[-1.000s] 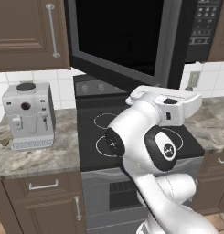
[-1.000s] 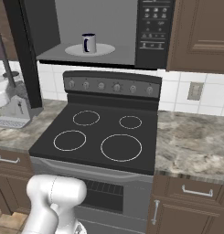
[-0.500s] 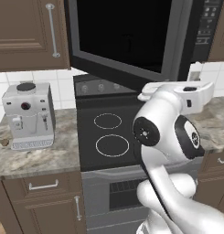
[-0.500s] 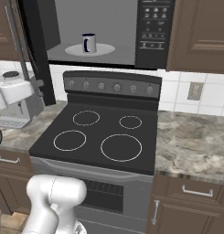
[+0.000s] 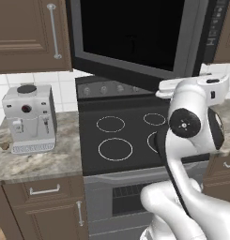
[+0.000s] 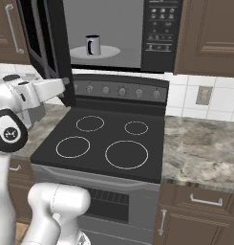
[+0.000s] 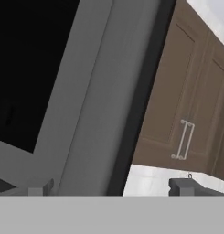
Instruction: Pick the mug from the counter and place it inside the microwave. Then close the microwave.
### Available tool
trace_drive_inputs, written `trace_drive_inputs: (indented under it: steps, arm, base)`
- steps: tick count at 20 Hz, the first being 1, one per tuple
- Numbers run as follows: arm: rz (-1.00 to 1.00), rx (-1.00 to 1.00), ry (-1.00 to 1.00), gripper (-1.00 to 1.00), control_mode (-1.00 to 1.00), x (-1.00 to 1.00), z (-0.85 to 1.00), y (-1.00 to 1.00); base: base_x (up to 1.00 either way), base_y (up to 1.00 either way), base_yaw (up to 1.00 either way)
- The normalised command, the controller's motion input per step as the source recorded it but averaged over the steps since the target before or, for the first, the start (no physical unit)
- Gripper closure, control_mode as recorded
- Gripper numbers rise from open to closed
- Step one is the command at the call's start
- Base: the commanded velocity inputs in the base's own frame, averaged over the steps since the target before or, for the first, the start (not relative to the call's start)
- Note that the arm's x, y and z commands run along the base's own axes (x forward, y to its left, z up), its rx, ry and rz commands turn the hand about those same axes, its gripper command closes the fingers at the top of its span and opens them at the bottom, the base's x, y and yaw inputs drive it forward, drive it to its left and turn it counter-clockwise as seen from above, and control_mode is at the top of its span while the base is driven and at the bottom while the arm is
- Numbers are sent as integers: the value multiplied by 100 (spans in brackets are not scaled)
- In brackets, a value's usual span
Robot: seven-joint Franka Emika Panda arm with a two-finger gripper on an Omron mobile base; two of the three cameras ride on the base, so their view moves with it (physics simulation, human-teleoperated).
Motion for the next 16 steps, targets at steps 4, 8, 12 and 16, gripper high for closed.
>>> trace_drive_inputs:
  steps: [4,8,12,16]
  arm:
    - [13,0,0,-100,-100,44,0,-31]
    - [13,0,0,-100,-100,39,0,-25]
    - [11,0,0,-100,-100,34,3,-18]
    - [9,0,2,-100,-100,32,4,-13]
  base:
    - [0,0,0]
    - [0,0,0]
    - [0,0,0]
    - [0,0,0]
